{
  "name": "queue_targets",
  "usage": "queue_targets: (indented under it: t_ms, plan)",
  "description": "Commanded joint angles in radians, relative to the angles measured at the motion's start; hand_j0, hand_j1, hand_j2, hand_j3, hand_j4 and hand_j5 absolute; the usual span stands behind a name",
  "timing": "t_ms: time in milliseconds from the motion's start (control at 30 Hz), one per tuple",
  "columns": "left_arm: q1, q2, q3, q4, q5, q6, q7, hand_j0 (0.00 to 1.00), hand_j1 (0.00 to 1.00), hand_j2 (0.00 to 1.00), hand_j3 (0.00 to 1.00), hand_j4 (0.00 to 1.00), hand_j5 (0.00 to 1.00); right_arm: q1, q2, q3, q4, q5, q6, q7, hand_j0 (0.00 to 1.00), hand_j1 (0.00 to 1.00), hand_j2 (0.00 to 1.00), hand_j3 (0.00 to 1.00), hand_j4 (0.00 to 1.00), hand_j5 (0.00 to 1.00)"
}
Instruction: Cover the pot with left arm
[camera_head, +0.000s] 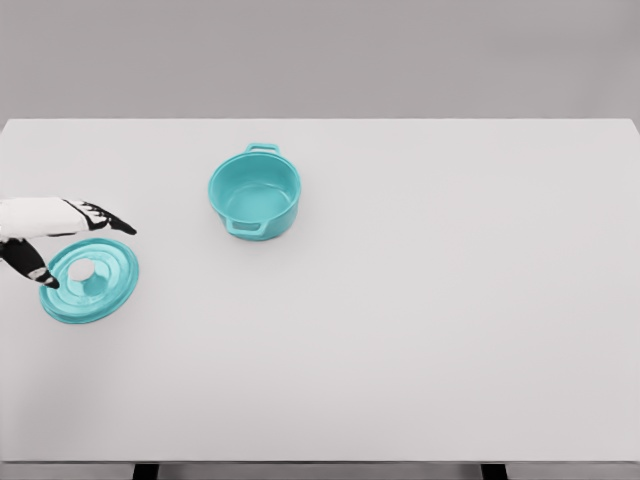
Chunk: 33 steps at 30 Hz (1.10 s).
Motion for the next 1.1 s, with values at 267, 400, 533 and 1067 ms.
queue_targets:
  t_ms: [267,400,533,1067]
  plan:
    - [-0.037,-0.026,-0.044,-0.009,0.068,0.225,-0.048,1.0,1.0,1.0,1.0,1.0,1.0,0.0,0.0,0.001,0.0,0.0,0.0,0.0,1.0,1.0,1.0,1.0,1.0,1.0]
    - [-0.058,0.026,-0.044,-0.065,-0.012,0.167,-0.048,1.0,1.0,1.0,1.0,1.0,1.0,0.0,0.0,0.0,0.0,0.0,0.0,0.0,1.0,1.0,1.0,1.0,1.0,1.0]
    - [-0.074,0.057,-0.044,-0.092,-0.136,0.038,-0.048,1.0,1.0,1.0,1.0,1.0,1.0,0.0,0.0,0.0,0.0,0.0,0.0,0.0,1.0,1.0,1.0,1.0,1.0,1.0]
    - [-0.051,0.057,-0.059,-0.103,-0.131,0.046,-0.048,0.77,0.77,0.77,0.77,0.77,0.77,0.0,0.0,0.0,0.0,0.0,0.0,0.0,1.0,1.0,1.0,1.0,1.0,1.0]
